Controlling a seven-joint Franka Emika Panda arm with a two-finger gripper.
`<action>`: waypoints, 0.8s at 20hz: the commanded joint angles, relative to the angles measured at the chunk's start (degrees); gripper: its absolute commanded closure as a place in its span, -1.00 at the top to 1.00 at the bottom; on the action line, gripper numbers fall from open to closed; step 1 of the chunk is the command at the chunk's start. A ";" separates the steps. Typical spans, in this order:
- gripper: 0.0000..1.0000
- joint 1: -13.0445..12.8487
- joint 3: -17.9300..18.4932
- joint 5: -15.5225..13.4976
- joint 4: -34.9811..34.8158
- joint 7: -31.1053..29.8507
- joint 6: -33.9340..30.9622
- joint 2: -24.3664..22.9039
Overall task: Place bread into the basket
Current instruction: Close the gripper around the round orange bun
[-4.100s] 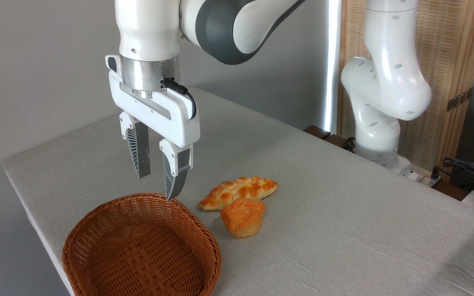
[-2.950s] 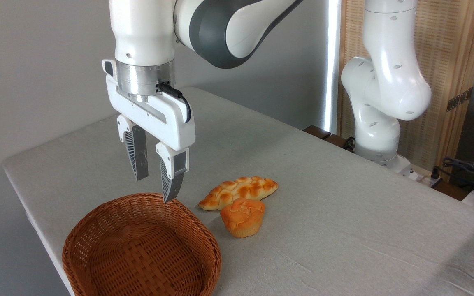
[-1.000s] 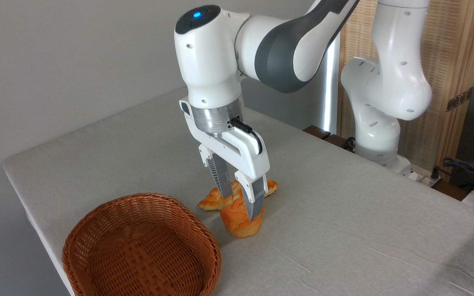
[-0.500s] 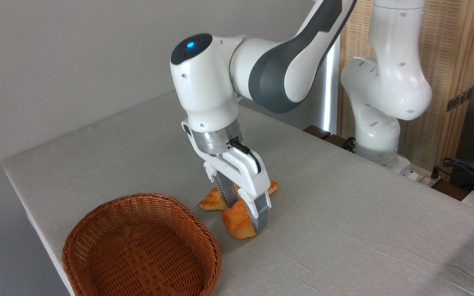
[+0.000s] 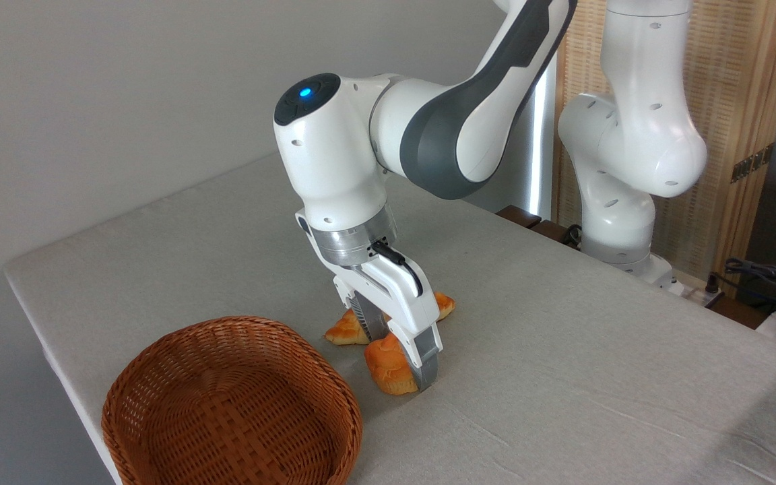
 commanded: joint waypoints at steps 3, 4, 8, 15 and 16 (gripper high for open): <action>0.06 -0.54 0.50 0.97 0.16 0.69 0.46 -0.30; 0.06 -0.54 0.50 0.97 0.16 0.69 0.46 -0.30; 0.06 -0.62 0.41 0.88 0.42 0.69 0.46 -0.30; 0.08 -0.62 -0.03 0.35 7.09 1.74 -9.71 -1.17; 0.11 -0.62 -0.12 0.35 8.58 1.74 -11.82 -1.26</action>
